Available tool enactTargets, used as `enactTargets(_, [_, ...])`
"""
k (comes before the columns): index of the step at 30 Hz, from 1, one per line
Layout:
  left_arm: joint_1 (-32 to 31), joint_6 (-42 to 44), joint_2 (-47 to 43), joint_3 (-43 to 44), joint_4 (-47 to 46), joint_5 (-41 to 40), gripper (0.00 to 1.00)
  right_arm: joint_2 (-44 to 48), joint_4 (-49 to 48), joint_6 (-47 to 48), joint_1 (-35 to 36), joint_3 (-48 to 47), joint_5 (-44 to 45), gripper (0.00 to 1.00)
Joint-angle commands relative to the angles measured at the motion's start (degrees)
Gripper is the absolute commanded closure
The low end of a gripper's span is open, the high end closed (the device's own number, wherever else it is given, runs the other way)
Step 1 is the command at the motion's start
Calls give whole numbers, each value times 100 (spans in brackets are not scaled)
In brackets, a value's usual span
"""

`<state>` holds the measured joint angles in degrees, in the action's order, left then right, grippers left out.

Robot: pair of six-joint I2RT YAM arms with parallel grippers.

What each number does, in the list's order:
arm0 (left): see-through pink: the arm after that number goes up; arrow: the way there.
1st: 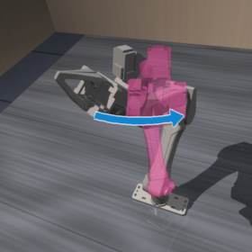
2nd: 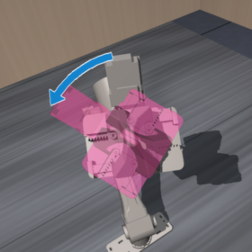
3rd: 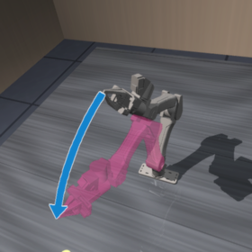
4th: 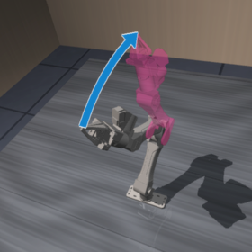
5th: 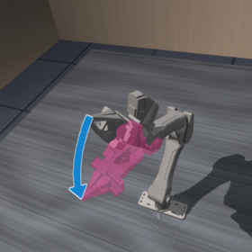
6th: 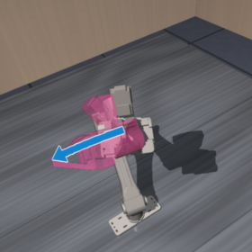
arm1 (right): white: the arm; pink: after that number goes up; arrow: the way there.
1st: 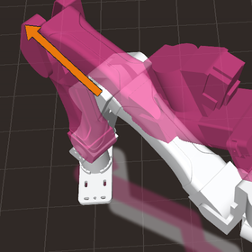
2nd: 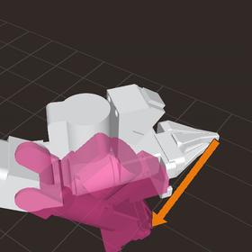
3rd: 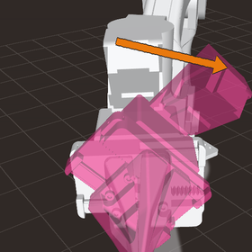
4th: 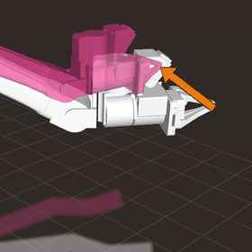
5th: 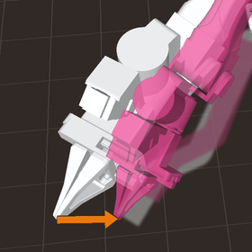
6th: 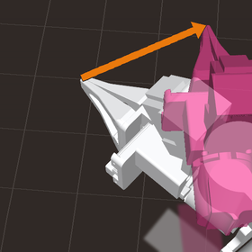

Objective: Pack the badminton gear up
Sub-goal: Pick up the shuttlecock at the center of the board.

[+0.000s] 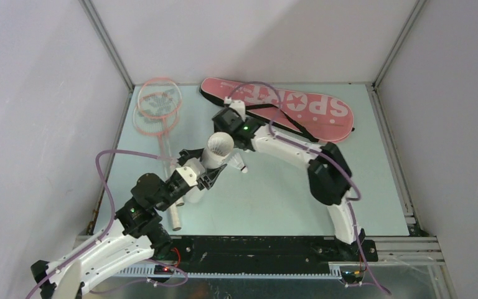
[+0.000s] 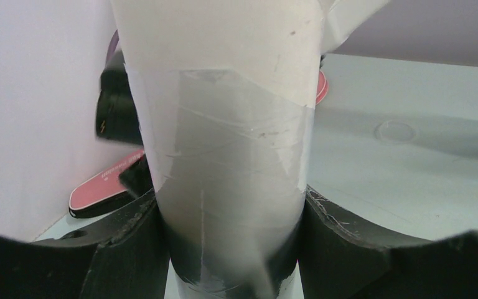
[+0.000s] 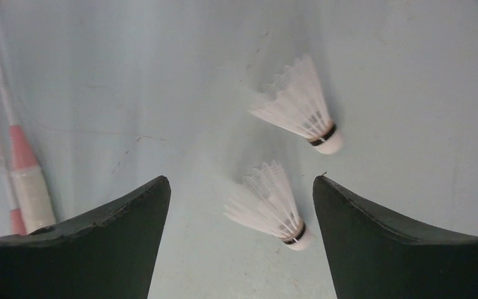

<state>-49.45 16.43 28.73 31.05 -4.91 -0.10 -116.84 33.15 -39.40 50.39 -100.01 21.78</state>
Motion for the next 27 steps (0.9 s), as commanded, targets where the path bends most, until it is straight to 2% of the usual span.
enactTargets(1, [-13,-83,-108,36,-162,-74,69,-822,944,140,151,-1063,310,14])
enactTargets(6, [-14,-44,-113,20,-159,-84,69,-1403,1290,232,251,-1539,523,21])
enactTargets(13, [-17,-51,-14,27,-185,-64,69,-1491,1329,255,256,-1379,797,30])
enactTargets(17, [-16,-50,54,62,-163,-48,69,-1475,1219,270,252,-1205,792,45])
enactTargets(20, [-15,-53,73,68,-164,-43,69,-1399,1163,270,250,-1046,756,49])
enactTargets(22, [-14,-61,76,68,-179,-35,69,-1316,1089,264,248,-903,724,56])
enactTargets(26, [-14,-66,85,68,-203,-34,69,-1100,939,277,264,-637,762,74])
enactTargets(27, [-17,-69,87,68,-203,-34,69,-1022,944,286,272,-593,809,81])
